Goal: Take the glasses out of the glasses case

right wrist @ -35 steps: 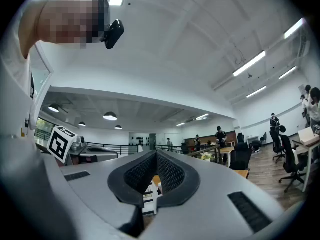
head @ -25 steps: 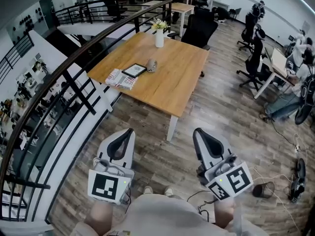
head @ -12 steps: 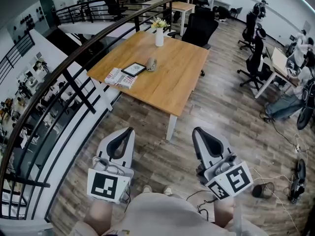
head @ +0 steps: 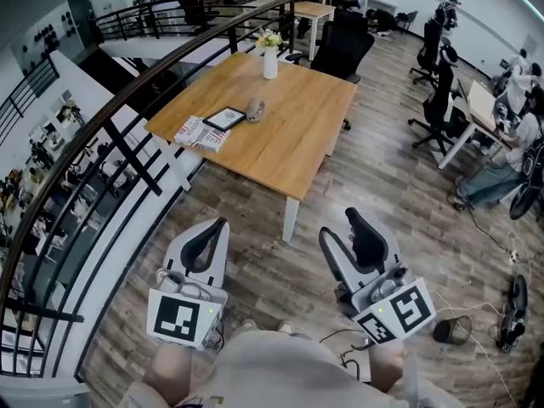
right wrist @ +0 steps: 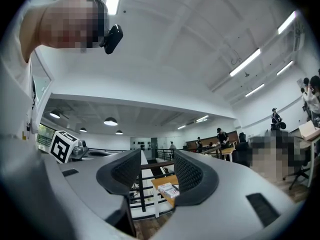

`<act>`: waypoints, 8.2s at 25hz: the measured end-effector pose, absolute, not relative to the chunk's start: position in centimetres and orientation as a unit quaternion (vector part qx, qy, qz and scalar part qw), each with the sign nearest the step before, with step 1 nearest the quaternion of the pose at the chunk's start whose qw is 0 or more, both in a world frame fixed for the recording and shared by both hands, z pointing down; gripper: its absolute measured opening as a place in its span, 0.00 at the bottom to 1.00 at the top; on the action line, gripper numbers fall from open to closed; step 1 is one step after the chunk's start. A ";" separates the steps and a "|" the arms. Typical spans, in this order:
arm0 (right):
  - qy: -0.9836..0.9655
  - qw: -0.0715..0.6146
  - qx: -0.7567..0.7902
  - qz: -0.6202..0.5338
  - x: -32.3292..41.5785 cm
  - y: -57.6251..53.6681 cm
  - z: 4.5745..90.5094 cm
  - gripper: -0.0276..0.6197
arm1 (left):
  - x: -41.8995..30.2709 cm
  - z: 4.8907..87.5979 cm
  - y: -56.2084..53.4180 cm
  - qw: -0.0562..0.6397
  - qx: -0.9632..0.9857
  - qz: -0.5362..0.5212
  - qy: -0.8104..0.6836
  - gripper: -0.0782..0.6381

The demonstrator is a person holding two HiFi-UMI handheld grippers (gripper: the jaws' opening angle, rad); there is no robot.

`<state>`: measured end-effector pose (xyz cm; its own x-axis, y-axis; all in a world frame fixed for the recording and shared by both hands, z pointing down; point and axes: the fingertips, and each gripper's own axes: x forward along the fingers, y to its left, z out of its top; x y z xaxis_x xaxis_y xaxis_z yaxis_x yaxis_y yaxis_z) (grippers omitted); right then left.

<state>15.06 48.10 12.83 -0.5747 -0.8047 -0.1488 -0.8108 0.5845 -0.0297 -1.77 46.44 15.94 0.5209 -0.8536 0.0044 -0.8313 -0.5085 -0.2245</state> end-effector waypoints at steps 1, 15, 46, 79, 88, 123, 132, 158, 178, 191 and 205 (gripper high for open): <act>0.888 0.073 -0.454 0.022 15.4 48.1 13.0 0.39 | -1.4 16.0 46.4 0.100 -0.866 -0.057 0.487 0.13; 0.895 0.063 -0.441 0.021 16.9 43.9 16.3 0.39 | -0.5 18.7 42.4 0.114 -0.857 -0.058 0.499 0.13; 0.870 0.000 -0.492 -0.030 1.5 -3.0 19.6 0.39 | -14.5 21.2 -4.4 0.039 -0.888 -0.085 0.450 0.13; 0.870 -0.076 -0.478 -0.091 8.4 -25.7 30.2 0.38 | -4.4 30.0 -27.1 0.030 -0.893 -0.123 0.432 0.13; 0.866 -0.125 -0.465 -0.136 9.1 -32.0 39.7 0.38 | -2.1 40.7 -31.6 -0.036 -0.885 -0.185 0.426 0.13; 0.860 -0.266 -0.382 -0.210 7.0 -38.3 65.2 0.34 | 4.6 65.4 -32.3 -0.227 -0.845 -0.212 0.435 0.13; 0.862 -0.296 -0.367 -0.188 7.0 -38.1 65.3 0.34 | 3.3 61.3 -34.3 -0.257 -0.826 -0.108 0.491 0.13; 0.863 -0.324 -0.359 -0.144 5.7 -39.4 61.9 0.34 | -2.9 62.1 -35.4 -0.258 -0.791 -0.129 0.539 0.13; 0.824 -0.360 -0.345 -0.267 -0.7 -41.7 64.0 0.26 | -2.4 61.9 -35.7 -0.253 -0.802 -0.124 0.527 0.13; 0.789 -0.345 -0.351 -0.368 0.1 -42.3 65.9 0.30 | -2.1 61.7 -35.9 -0.253 -0.807 -0.116 0.520 0.13; 0.784 -0.323 -0.361 -0.389 0.0 -42.2 66.1 0.24 | -2.1 61.5 -36.0 -0.267 -0.806 -0.107 0.517 0.13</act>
